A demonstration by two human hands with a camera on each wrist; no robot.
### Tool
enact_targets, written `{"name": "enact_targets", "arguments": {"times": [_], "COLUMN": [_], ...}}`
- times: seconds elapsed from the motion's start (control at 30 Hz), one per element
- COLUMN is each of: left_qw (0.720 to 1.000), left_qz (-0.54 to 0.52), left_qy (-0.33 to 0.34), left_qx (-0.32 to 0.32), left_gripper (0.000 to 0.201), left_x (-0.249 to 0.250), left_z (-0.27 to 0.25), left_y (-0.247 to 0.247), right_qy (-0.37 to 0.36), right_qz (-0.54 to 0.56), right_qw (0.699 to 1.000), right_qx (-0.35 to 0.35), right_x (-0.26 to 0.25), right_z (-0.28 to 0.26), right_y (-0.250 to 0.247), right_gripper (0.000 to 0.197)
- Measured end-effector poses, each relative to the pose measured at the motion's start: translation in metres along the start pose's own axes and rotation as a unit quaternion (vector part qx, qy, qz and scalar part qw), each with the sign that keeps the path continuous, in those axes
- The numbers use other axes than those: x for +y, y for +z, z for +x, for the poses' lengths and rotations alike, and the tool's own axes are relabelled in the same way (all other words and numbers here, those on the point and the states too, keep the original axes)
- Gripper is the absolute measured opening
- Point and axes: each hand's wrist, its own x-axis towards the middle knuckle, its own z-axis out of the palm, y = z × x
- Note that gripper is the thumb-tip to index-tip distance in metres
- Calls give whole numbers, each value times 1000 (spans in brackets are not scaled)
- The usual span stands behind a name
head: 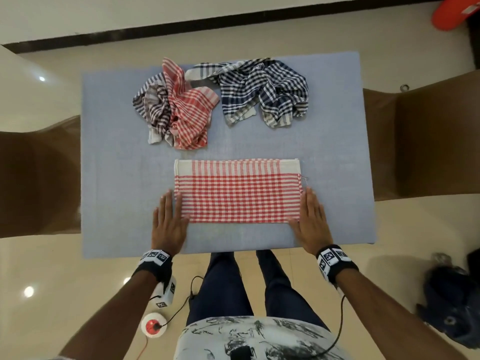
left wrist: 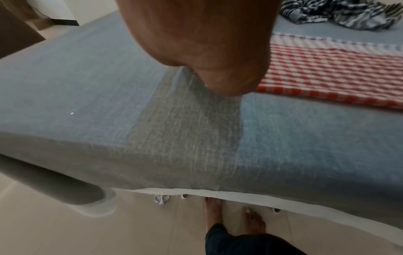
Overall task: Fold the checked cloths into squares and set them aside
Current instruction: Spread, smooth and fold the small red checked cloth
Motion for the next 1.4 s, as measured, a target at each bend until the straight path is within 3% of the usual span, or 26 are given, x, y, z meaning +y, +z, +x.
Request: {"name": "enact_targets", "arguments": {"times": [0.13, 0.2, 0.27, 0.4, 0.5, 0.57, 0.63, 0.73, 0.87, 0.93, 1.0, 1.13, 1.2, 1.3, 1.4], "left_qw": [998, 997, 998, 997, 996, 997, 996, 991, 959, 947, 934, 924, 921, 924, 929], "left_qz": [-41, -53, -29, 50, 41, 28, 26, -80, -217, -259, -301, -330, -330, -339, -347], "left_qy": [-12, -15, 1, 50, 69, 69, 74, 102, 60, 36, -10, -103, -129, -105, -71], "left_qx": [38, 55, 56, -29, -34, -27, -38, -45, -169, -188, -190, -166, -162, -144, -110], "left_gripper": [63, 59, 62, 63, 55, 50, 38, 11, 41, 54, 56, 42, 30, 18, 20], "left_x": [26, 41, 57, 68, 76, 82, 90, 118, 160, 172, 172, 140, 122, 111, 110], "left_z": [8, 19, 18, 32, 37, 38, 39, 45, 66, 72, 76, 78, 74, 62, 50], "left_y": [-13, -17, -30, -14, -17, -27, -36, -52, -72, -78, -78, -68, -64, -69, -81], "right_qy": [84, 134, 190, 291, 307, 307, 286, 240, 130, 52, 5, -107, -117, -52, -87], "right_qz": [115, 156, 192, 247, 280, 285, 282, 313, 337, 324, 323, 352, 334, 284, 199], "right_qw": [988, 977, 962, 924, 908, 908, 916, 919, 932, 945, 946, 921, 924, 957, 976], "right_qx": [65, 61, 44, -13, -48, -33, -6, 14, 21, 3, -30, -125, -146, -39, -18], "right_x": [-26, -33, -43, -38, -40, -45, -56, -85, -134, -153, -169, -183, -179, -170, -174], "right_z": [10, 25, 26, 45, 49, 51, 50, 43, 37, 37, 38, 44, 54, 87, 129], "right_y": [-24, -30, -44, -35, -47, -56, -63, -73, -64, -56, -55, -59, -60, -65, -72], "right_gripper": [55, 41, 40, 43, 19, 29, 34, 9, 32, 31, 28, 27, 22, 20, 46]}}
